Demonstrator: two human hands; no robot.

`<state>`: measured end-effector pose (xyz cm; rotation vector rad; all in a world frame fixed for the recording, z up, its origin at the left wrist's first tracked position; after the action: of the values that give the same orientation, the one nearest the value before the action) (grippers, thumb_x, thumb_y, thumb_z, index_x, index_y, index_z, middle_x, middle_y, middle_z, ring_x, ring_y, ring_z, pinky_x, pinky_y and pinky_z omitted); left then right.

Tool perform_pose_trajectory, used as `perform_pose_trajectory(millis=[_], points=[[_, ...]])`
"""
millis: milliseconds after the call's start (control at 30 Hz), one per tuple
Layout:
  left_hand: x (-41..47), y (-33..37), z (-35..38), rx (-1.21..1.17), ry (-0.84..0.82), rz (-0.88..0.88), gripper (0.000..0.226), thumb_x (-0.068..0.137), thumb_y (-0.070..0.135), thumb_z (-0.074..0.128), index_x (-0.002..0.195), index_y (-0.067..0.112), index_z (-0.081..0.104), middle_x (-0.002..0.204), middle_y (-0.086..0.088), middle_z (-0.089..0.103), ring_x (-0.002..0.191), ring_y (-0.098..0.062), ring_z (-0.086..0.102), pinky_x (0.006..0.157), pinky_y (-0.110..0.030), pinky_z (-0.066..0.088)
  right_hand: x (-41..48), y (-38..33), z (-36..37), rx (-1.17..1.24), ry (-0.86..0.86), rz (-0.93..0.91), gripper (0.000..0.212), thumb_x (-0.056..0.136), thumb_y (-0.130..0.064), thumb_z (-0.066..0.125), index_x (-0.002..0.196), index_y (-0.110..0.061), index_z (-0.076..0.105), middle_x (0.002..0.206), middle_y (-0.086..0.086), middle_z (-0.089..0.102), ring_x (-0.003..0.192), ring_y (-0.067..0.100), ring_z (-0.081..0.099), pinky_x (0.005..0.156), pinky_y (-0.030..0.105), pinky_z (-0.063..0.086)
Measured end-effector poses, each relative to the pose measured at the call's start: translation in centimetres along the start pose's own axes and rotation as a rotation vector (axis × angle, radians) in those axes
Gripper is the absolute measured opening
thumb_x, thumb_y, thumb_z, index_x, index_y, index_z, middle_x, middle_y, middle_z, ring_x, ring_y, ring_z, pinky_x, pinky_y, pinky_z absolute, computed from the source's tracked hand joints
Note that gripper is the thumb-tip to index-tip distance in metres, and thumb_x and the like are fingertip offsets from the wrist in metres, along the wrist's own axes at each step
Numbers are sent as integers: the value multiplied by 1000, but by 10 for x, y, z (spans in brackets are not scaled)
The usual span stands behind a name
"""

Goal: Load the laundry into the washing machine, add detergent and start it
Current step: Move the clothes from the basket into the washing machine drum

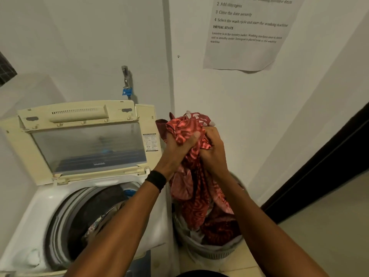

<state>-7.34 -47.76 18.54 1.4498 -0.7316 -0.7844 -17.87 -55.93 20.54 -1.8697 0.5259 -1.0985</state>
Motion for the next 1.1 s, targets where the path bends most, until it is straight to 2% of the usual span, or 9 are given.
perform_pose_trajectory(millis=[233, 333, 400, 533, 667, 767, 833, 967, 1100], points=[[19, -15, -21, -106, 256, -43, 81, 72, 61, 81, 140, 29, 51, 127, 4, 69, 115, -18, 68, 104, -49, 54, -29, 7, 8, -42, -197, -56, 60, 97, -27, 63, 153, -26, 43, 153, -12, 48, 143, 11, 44, 117, 49, 40], [23, -13, -19, -169, 279, -33, 73, 76, 54, 78, 139, 25, 54, 127, 2, 69, 115, -20, 68, 105, -49, 53, -56, 47, -9, -8, 9, 168, 104, 81, -50, 83, 161, -33, 18, 163, -9, 29, 149, 18, 36, 116, 51, 40], [27, -9, -22, -242, 278, -23, 76, 74, 56, 78, 139, 25, 55, 128, 0, 70, 117, -23, 67, 106, -50, 52, -76, 81, -10, -13, -66, 369, 123, 70, -58, 88, 161, -44, 7, 164, -16, 25, 149, 14, 36, 117, 45, 38], [36, -1, -26, -264, 269, -13, 76, 73, 55, 79, 139, 25, 55, 127, 0, 71, 118, -23, 68, 106, -51, 52, -103, 119, -2, -33, -354, 547, 73, 68, -54, 82, 132, -29, 58, 126, -8, 67, 122, 22, 65, 103, 42, 54], [34, -1, -43, -91, 371, 39, 81, 78, 55, 78, 146, 25, 44, 135, 2, 64, 123, -21, 62, 112, -47, 46, -77, 74, -43, -107, -219, 422, 35, 69, -42, 75, 93, -17, 75, 85, -8, 74, 84, 12, 72, 73, 27, 55], [24, -4, -50, 143, 435, 86, 78, 87, 43, 75, 149, 16, 37, 139, -3, 57, 126, -22, 56, 113, -40, 41, -39, -1, -97, 7, 127, 230, 27, 78, -29, 77, 103, -21, 73, 90, -18, 73, 82, -12, 64, 76, 15, 51], [18, -10, -40, 200, 417, 93, 76, 88, 41, 76, 146, 11, 37, 138, -6, 57, 126, -24, 56, 110, -37, 43, -17, -44, -112, 100, 245, 56, 29, 81, -10, 76, 107, -17, 66, 88, -10, 72, 79, -4, 65, 74, 16, 50], [11, -6, -18, 234, 394, 146, 83, 76, 61, 70, 138, 14, 40, 131, -2, 59, 117, -19, 59, 104, -38, 49, 13, -61, -82, 331, 247, 46, 41, 80, 14, 67, 104, -13, 47, 82, 3, 63, 64, 10, 54, 60, 23, 46], [14, -15, 0, 2, 159, -39, 87, 79, 67, 66, 148, 24, 35, 140, -3, 58, 126, -24, 59, 109, -45, 48, 15, -33, -32, 80, 82, 49, 22, 81, -4, 68, 101, -9, 61, 104, 7, 63, 98, 14, 62, 88, 27, 48]])
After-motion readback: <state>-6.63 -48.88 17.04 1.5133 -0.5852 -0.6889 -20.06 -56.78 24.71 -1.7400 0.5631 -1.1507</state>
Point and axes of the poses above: each hand's wrist, its own x-axis towards the middle knuckle, its own z-axis out of the palm, y = z × x, the point moved 7 cm from there along x, towards the middle knuckle
